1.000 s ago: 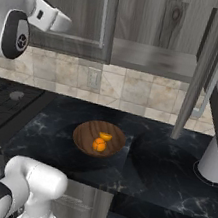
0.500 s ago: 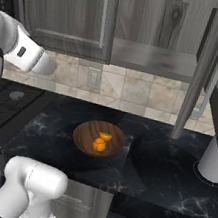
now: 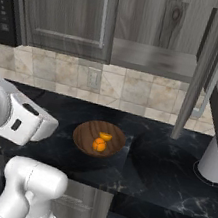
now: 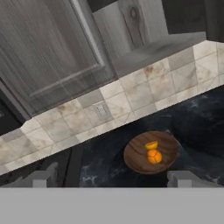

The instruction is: Open the cabinet. Pick the orange and orange from the cabinet and place them into the bowl. Then close the cabinet.

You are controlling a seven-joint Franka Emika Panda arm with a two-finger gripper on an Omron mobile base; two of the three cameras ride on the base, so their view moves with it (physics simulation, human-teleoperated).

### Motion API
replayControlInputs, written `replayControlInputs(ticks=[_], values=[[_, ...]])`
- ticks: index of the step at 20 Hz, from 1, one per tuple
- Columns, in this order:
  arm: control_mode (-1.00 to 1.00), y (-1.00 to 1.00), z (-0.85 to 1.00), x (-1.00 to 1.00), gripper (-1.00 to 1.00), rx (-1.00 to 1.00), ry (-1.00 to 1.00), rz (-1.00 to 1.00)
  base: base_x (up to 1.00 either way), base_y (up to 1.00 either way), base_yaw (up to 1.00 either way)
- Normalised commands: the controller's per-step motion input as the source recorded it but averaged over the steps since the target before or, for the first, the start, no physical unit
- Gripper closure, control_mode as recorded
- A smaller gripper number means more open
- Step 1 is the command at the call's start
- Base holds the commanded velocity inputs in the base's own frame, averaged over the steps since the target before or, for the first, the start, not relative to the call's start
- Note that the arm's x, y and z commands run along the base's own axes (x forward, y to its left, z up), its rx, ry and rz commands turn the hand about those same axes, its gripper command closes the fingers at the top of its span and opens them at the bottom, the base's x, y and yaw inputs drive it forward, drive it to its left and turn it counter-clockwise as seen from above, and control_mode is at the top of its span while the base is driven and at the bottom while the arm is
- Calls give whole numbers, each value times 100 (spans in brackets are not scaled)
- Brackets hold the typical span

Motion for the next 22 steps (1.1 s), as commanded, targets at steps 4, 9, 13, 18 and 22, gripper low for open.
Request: replayControlInputs(ticks=[4, 9, 13, 18, 22], values=[[-100, -44, 37, -100, -100, 1, 3, 0, 0, 0, 0], [-100, -40, 34, -100, -100, 2, 12, 0, 0, 0, 0], [-100, -19, 1, -73, -100, 0, 9, 0, 0, 0, 0], [-100, 0, 0, -4, -100, -2, -5, 0, 0, 0, 0], [-100, 0, 0, -1, -100, -8, -21, 0, 0, 0, 0]])
